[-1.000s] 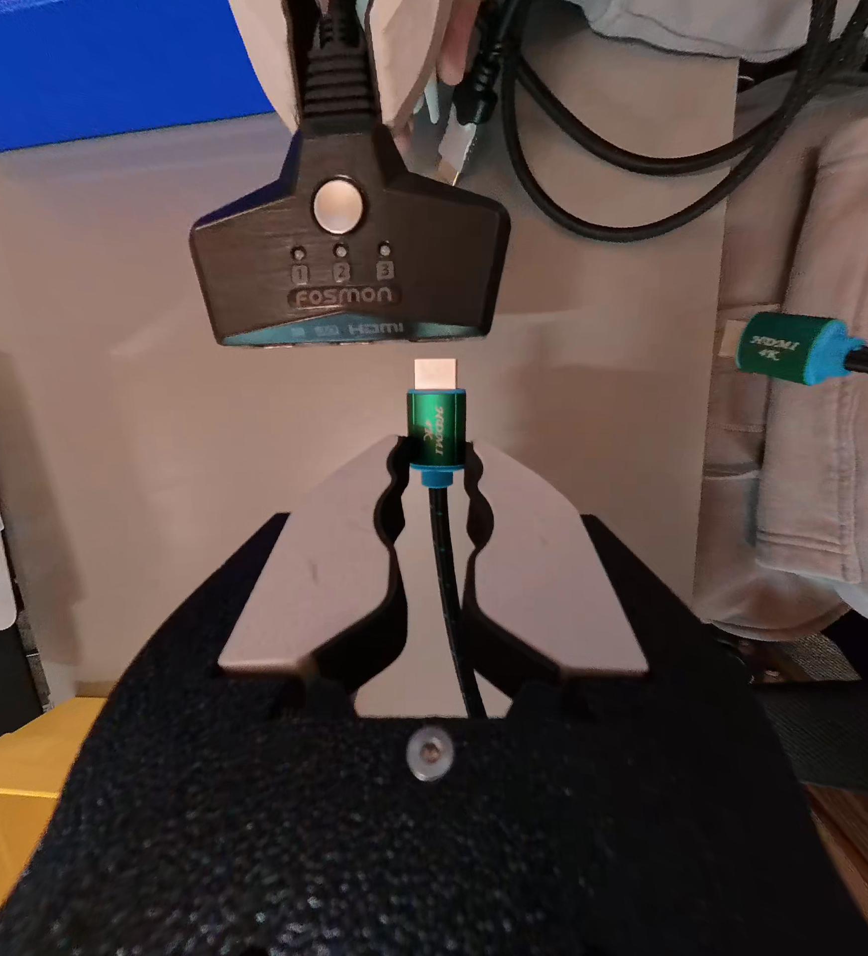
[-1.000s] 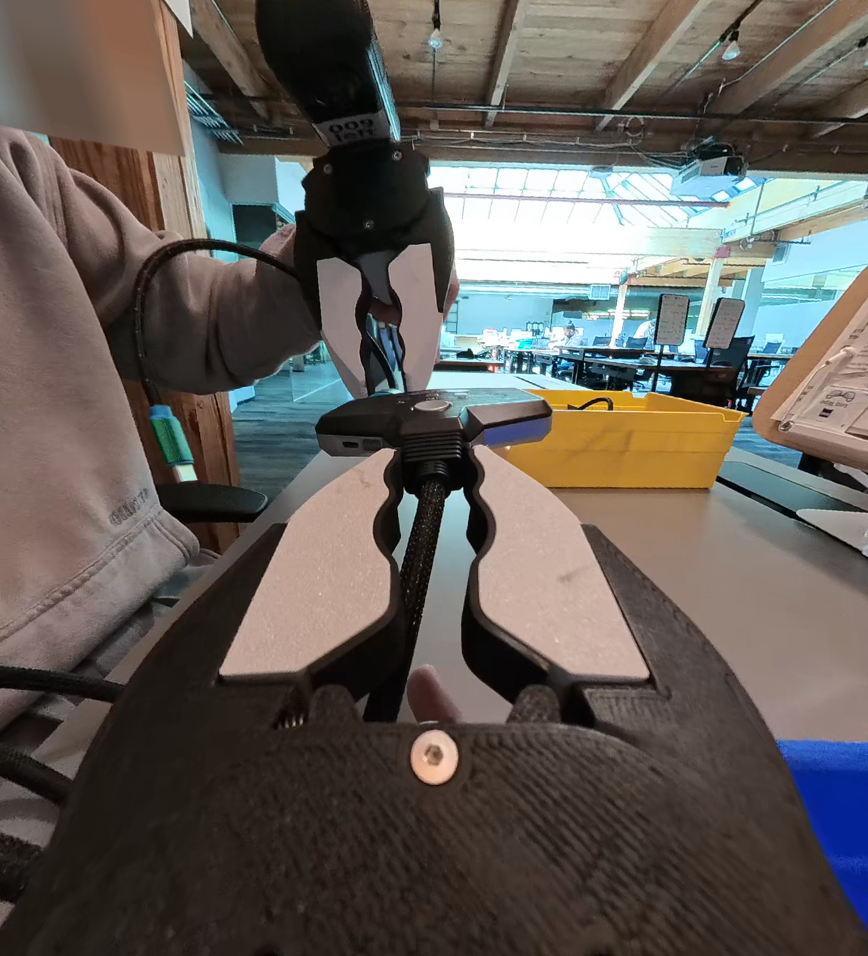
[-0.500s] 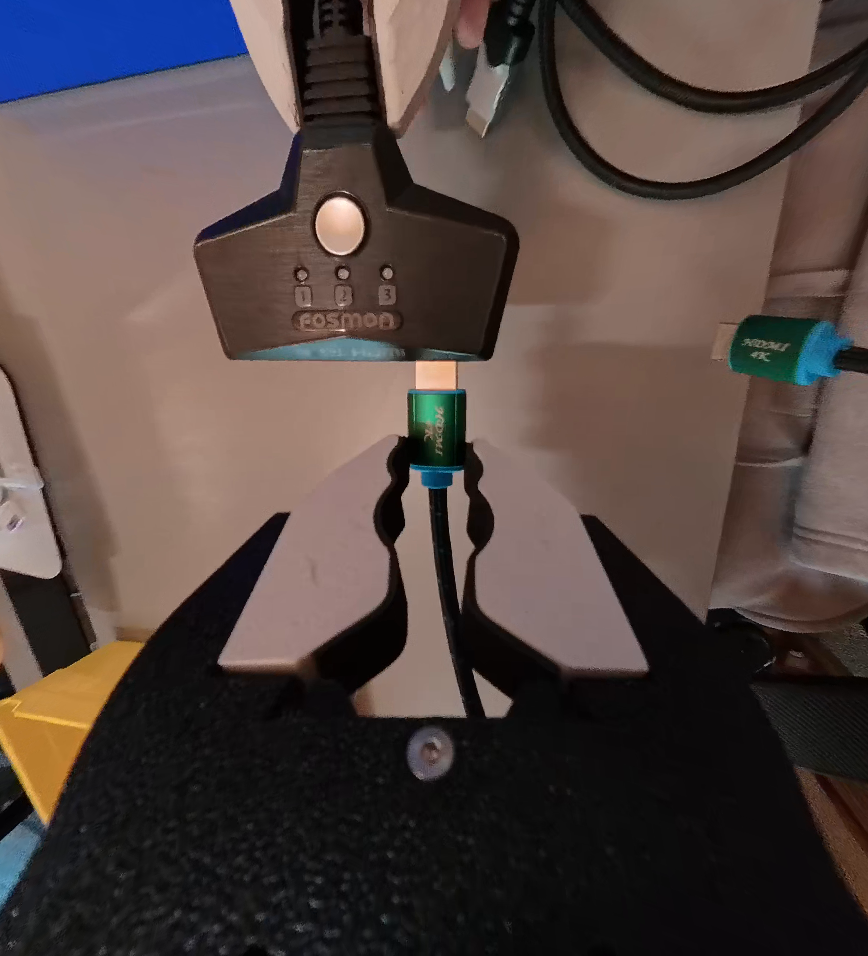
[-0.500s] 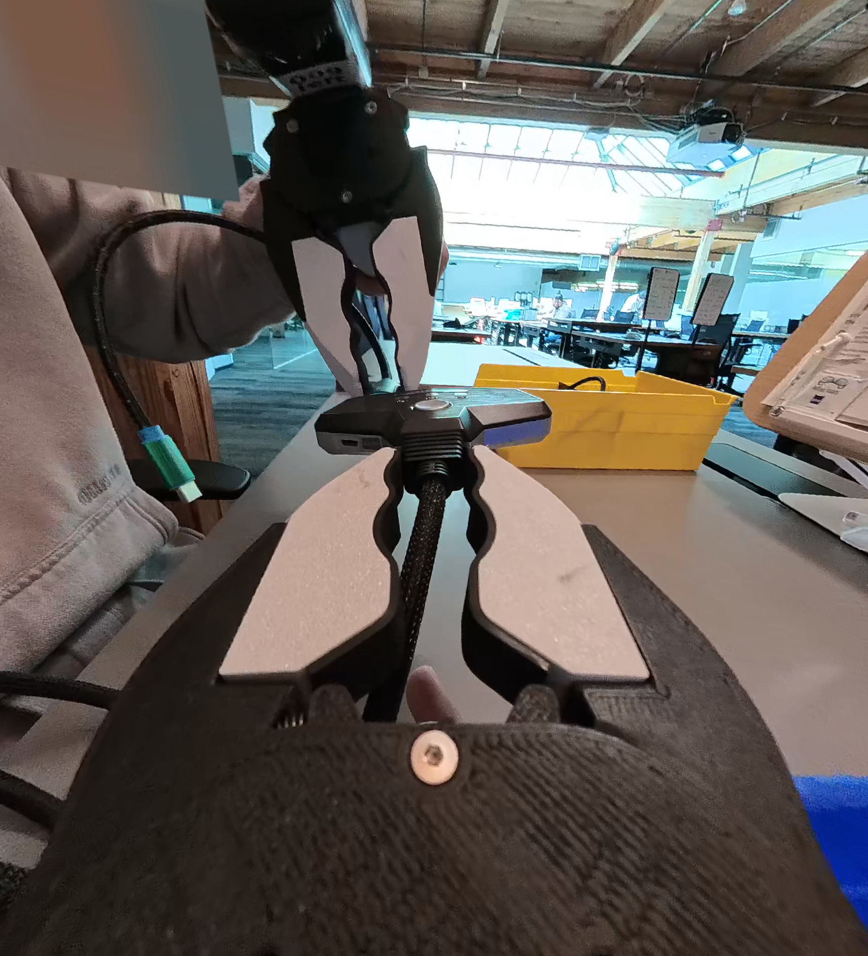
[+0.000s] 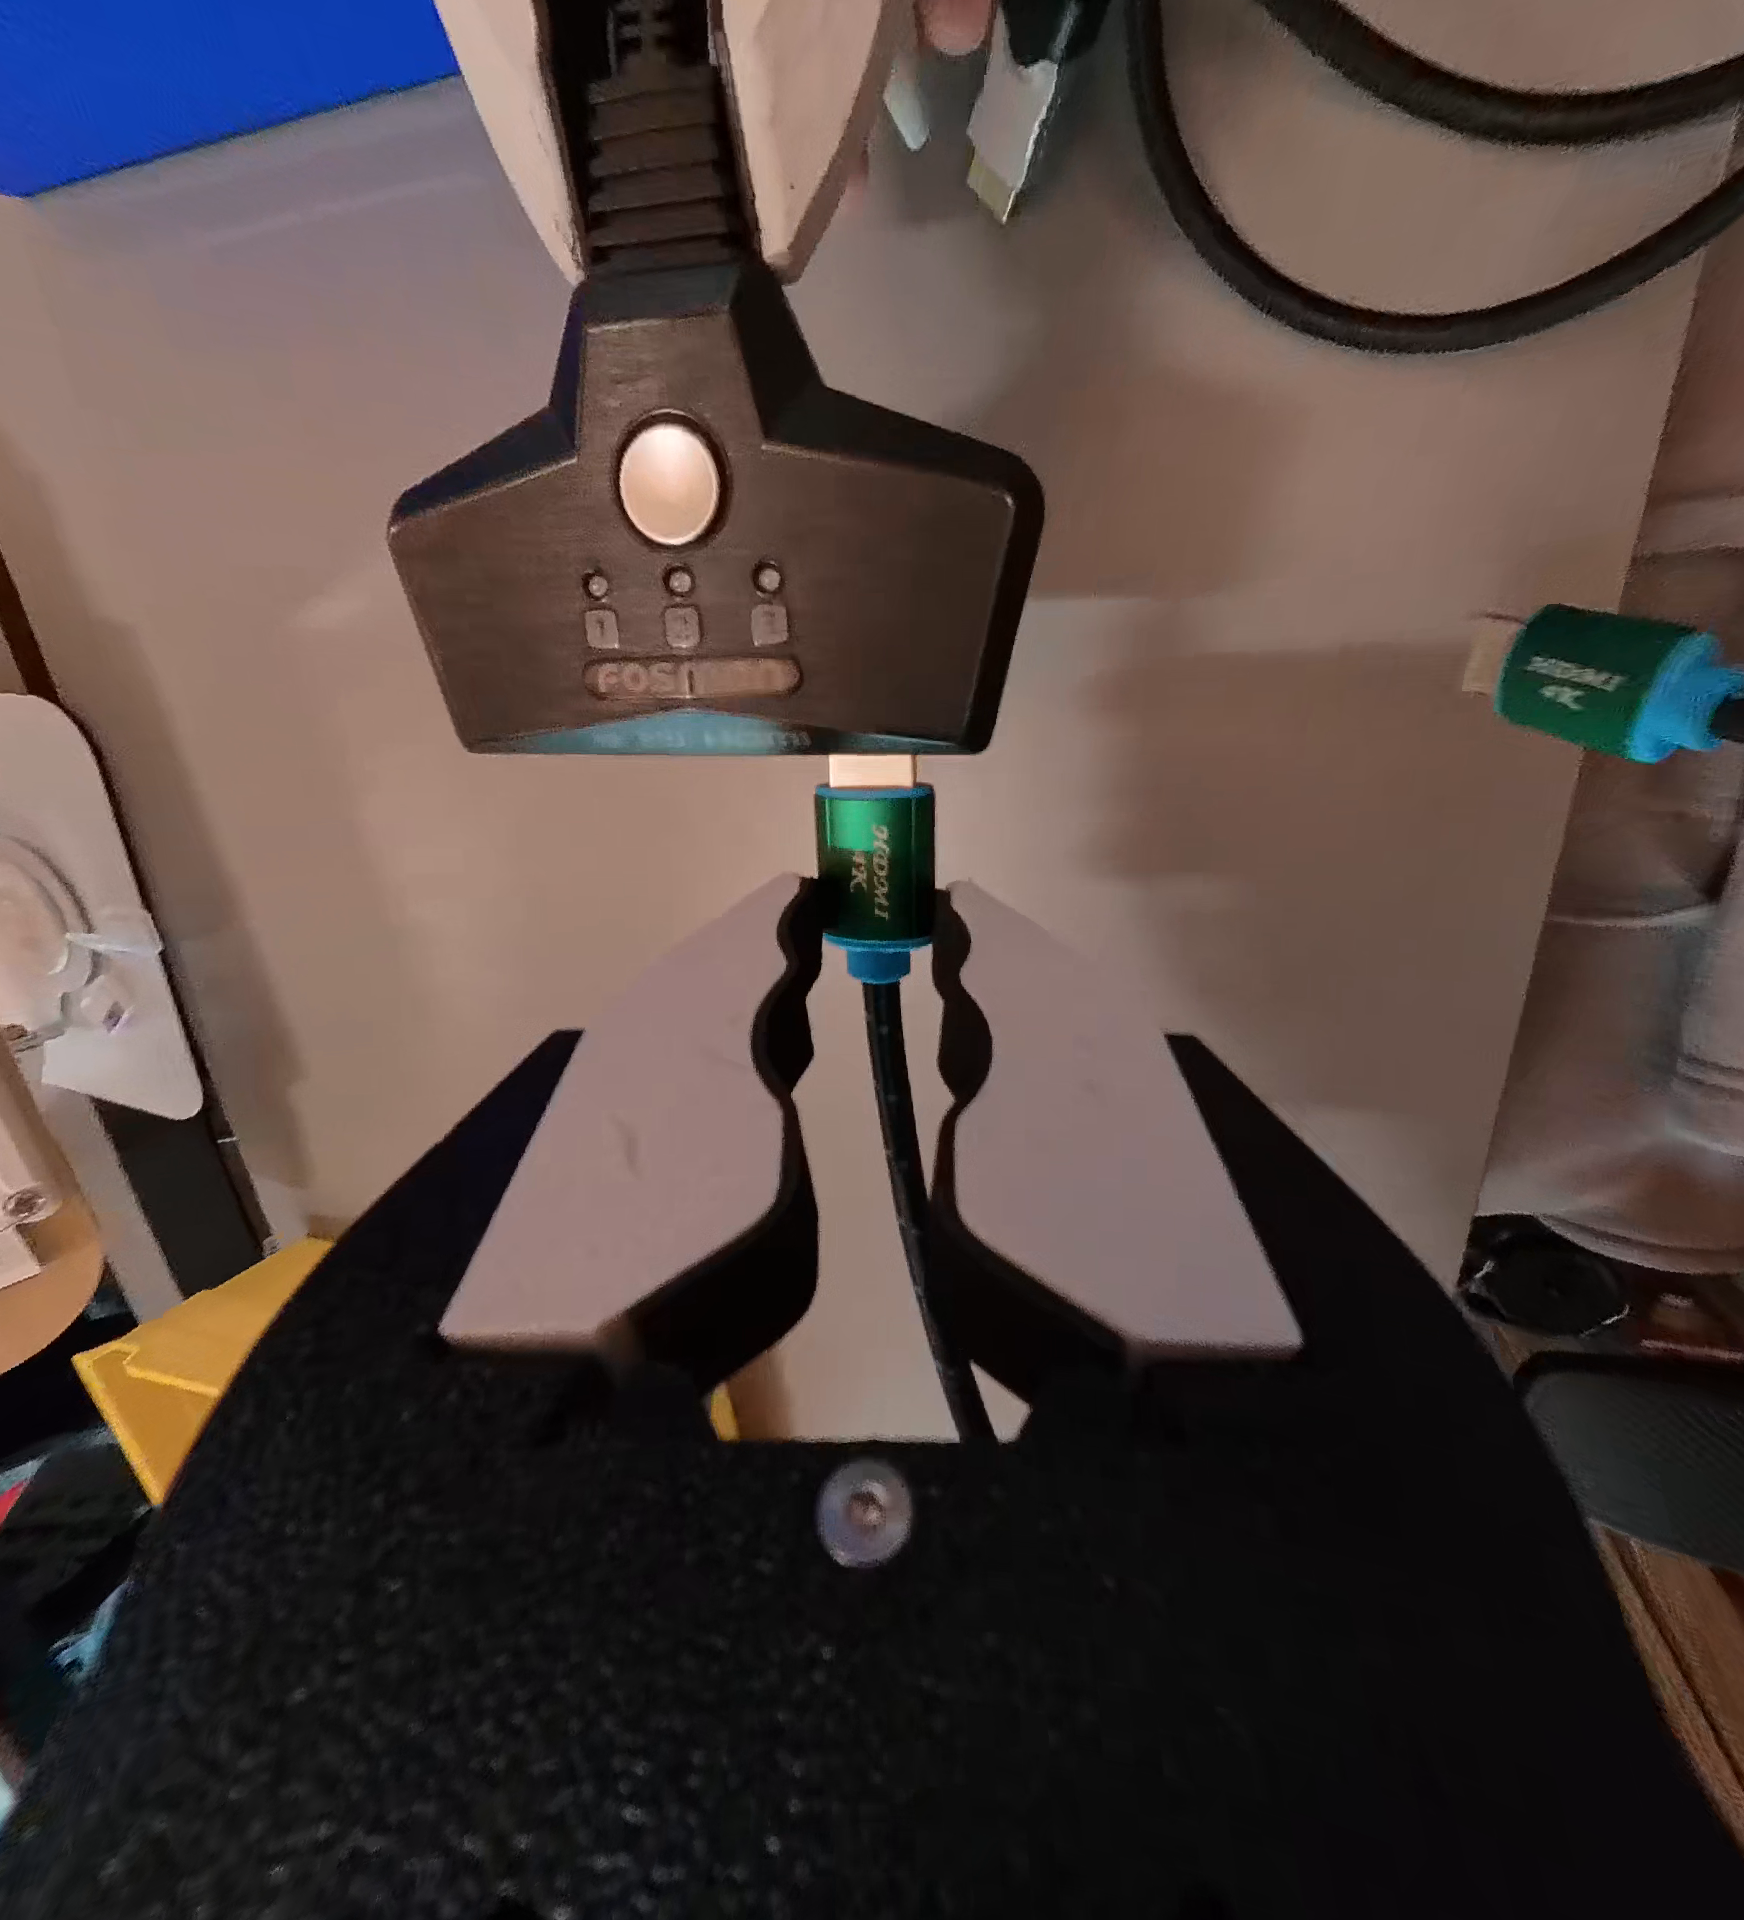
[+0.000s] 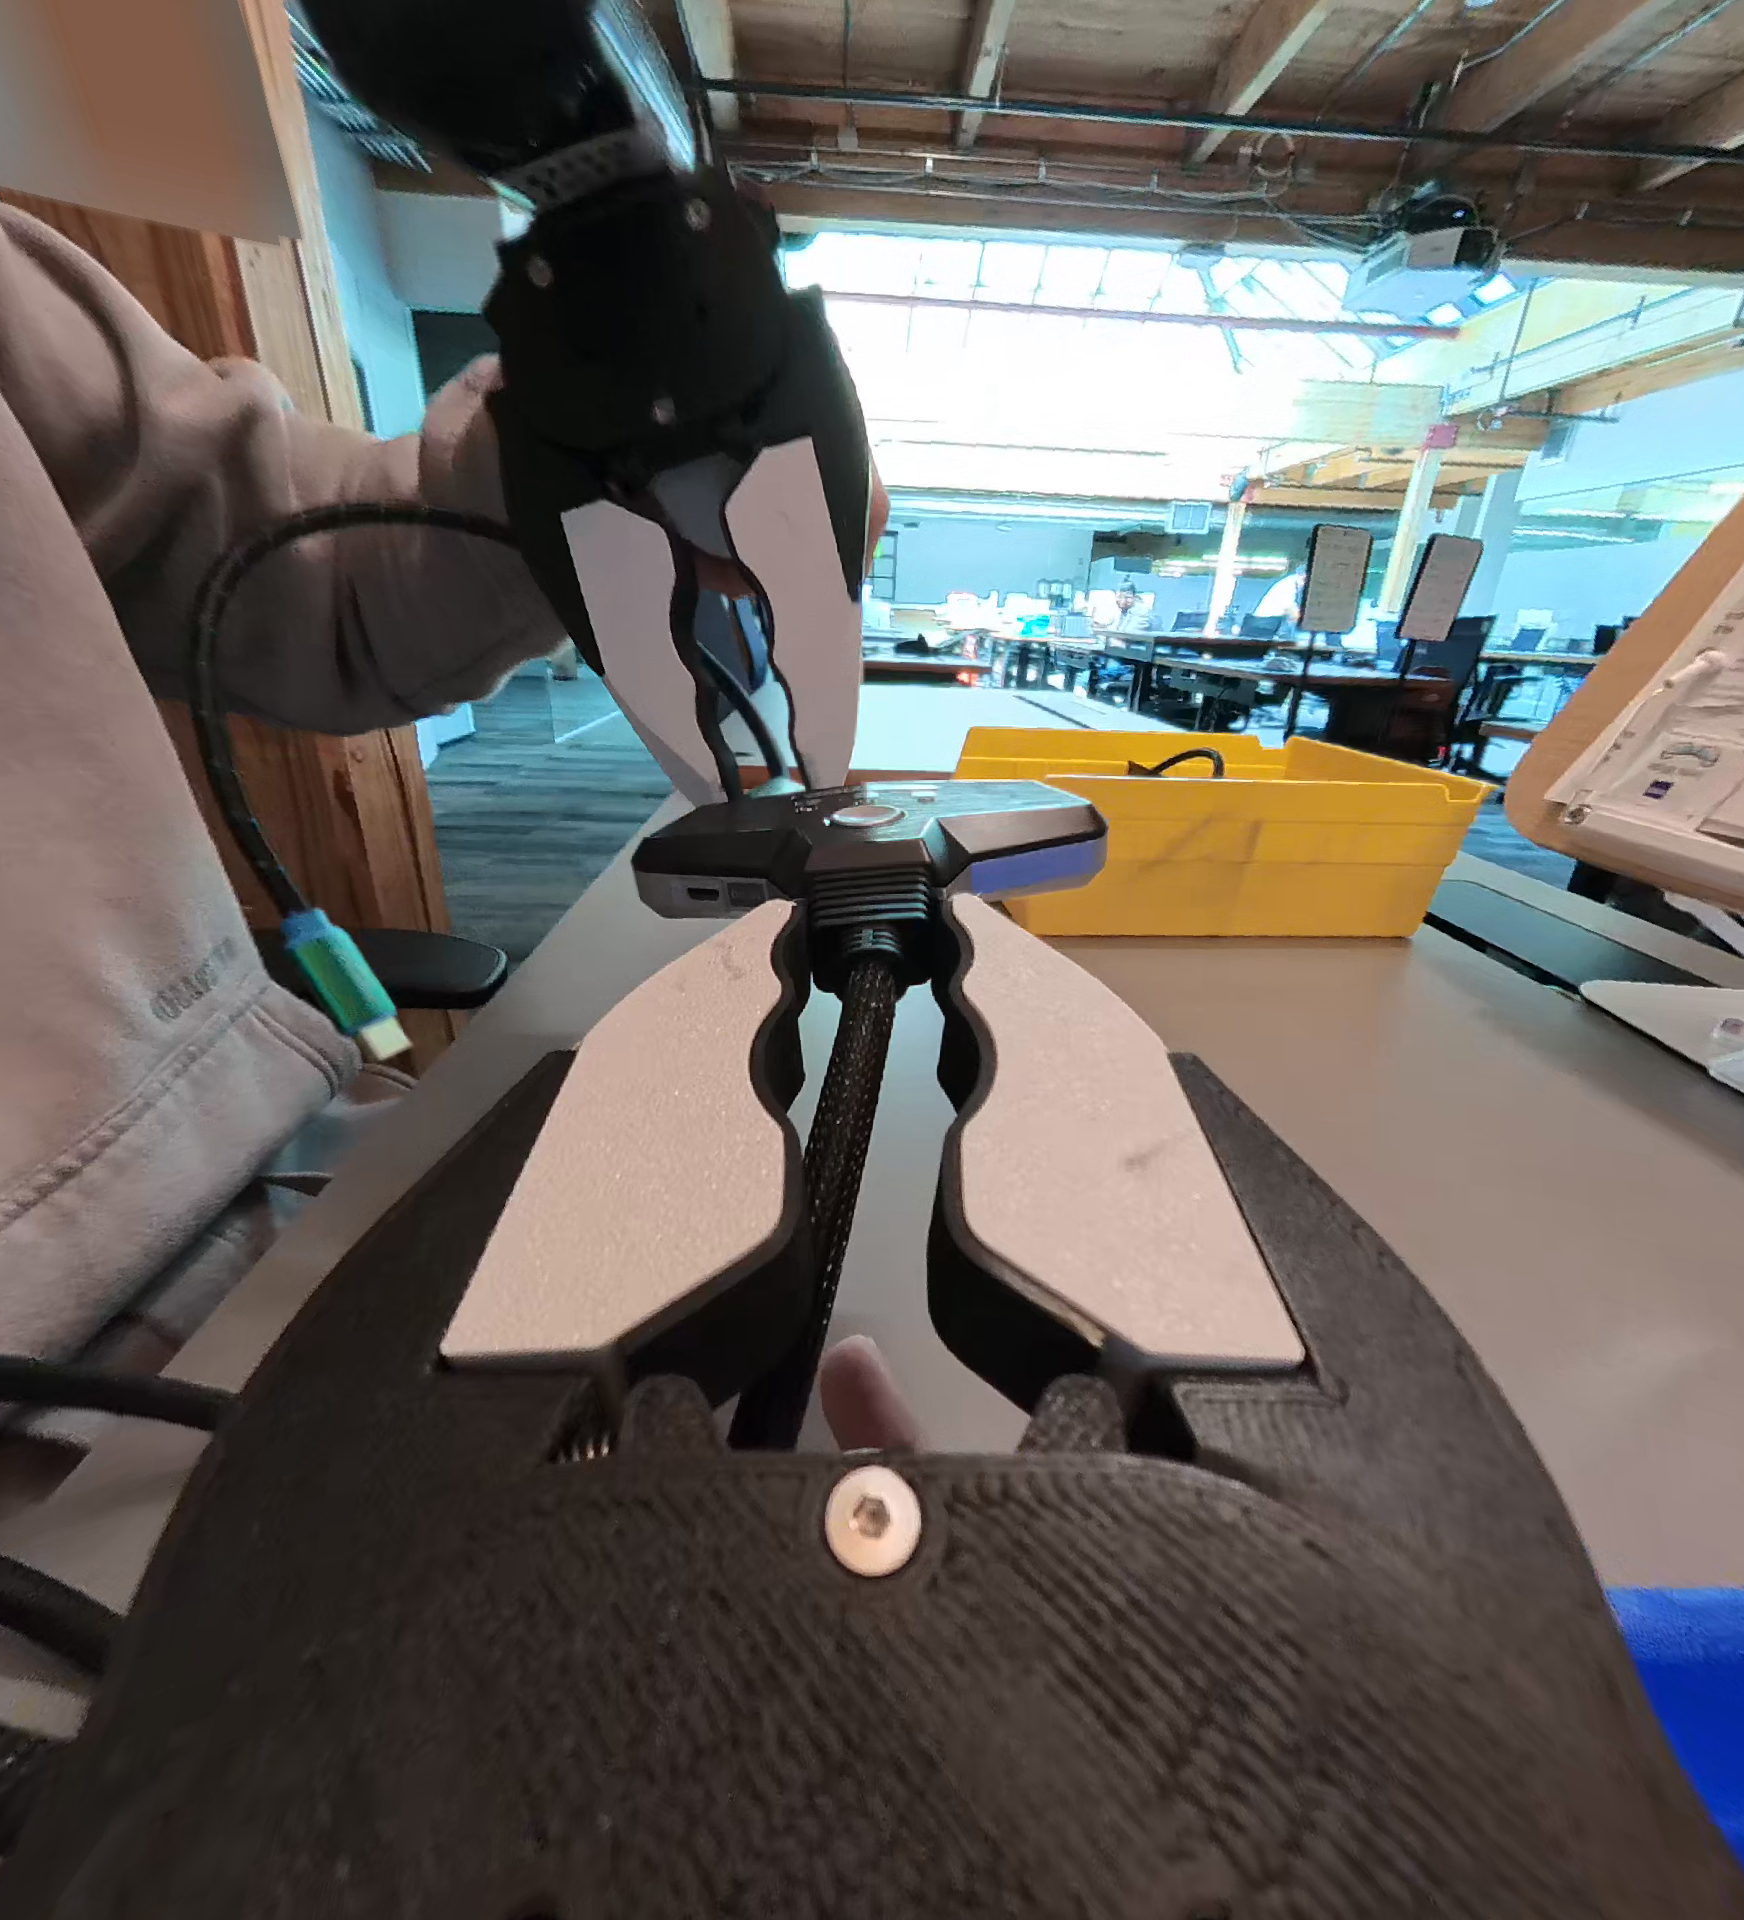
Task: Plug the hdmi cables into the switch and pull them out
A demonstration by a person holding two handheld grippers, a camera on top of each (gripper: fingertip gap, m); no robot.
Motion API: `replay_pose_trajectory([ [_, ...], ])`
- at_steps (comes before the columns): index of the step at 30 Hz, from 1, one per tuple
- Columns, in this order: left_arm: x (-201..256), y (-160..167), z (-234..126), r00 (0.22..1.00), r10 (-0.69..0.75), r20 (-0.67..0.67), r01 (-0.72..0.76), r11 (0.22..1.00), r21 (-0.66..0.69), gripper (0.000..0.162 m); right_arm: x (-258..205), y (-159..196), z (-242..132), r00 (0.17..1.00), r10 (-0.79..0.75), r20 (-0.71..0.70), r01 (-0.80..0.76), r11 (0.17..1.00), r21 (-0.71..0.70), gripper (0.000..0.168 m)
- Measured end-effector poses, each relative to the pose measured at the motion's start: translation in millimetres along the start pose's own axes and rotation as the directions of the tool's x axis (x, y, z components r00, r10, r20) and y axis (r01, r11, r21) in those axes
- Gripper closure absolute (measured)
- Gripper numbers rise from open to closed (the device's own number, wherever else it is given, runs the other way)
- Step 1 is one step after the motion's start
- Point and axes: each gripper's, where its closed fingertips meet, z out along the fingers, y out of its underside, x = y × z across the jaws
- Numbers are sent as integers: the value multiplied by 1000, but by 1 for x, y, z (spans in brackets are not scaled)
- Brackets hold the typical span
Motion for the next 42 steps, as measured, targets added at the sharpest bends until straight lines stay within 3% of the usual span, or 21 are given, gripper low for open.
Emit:
replay_pose_trajectory([
  [1, -1, 0, 0, 1000, 4, 9, -4, 1000, -13, 142, 1, 1, 0, 1000, -3, -5, 3, 1000, -6, 146],
  [18, -1, -3, 6, 999, -39, -34, 41, 998, 55, 143, 4, 5, 1, 1000, 28, -11, -28, 999, -19, 146],
  [24, -14, -15, -18, 986, -161, -30, 162, 936, 314, 133, 4, -10, -6, 1000, -7, -30, 9, 998, 59, 146],
  [27, -49, -3, -61, 936, -351, -41, 319, 789, 526, 125, 10, -9, -11, 997, -15, -70, 19, 999, 47, 146],
  [29, -89, 32, -84, 843, -536, -53, 449, 645, 618, 122, 10, -7, -9, 997, -20, -73, 23, 999, 41, 146],
  [31, -135, 95, -88, 643, -762, -75, 614, 455, 645, 122, 10, -5, -6, 997, -26, -70, 28, 999, 24, 146],
  [33, -170, 172, -69, 361, -926, -111, 757, 222, 615, 120, 10, -2, -4, 997, -36, -71, 36, 999, 6, 146],
  [36, -198, 264, -25, -30, -976, -218, 809, -152, 569, 123, 3, -7, -3, 998, -61, -34, 63, 997, 39, 146],
  [38, -210, 280, -5, -139, -914, -380, 769, -342, 541, 124, 0, -9, -1, 998, -57, -19, 58, 997, 55, 146],
  [42, -217, 289, 40, -215, -883, -416, 800, -404, 443, 123, -1, -10, -3, 999, -41, -8, 42, 996, 78, 146],
])
